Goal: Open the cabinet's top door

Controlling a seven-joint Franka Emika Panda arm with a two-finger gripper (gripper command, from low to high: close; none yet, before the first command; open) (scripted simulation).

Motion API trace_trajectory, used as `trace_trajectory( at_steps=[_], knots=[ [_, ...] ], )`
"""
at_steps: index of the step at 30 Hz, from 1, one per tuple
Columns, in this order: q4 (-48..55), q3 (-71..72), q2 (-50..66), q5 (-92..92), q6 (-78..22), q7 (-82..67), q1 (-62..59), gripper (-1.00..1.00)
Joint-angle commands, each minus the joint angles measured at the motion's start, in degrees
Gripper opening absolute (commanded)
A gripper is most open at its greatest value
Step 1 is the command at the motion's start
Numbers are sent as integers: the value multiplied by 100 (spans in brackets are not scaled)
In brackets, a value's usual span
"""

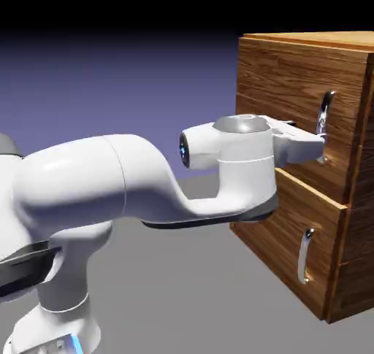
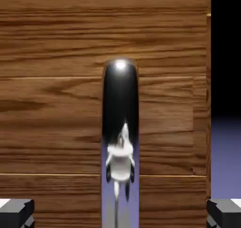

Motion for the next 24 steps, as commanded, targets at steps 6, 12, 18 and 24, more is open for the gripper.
trace_trajectory(
  at_steps=[6,12,18,24],
  knots=[
    [240,-170,118,16,-220,-5,385,-100],
    [-113,279,747,-476,-334,1218,-326,-100],
    [-794,1072,1027,-224,-654,1622,-1388,-100],
    [-1610,2121,1042,379,-1044,1696,-2633,-100]
  ],
)
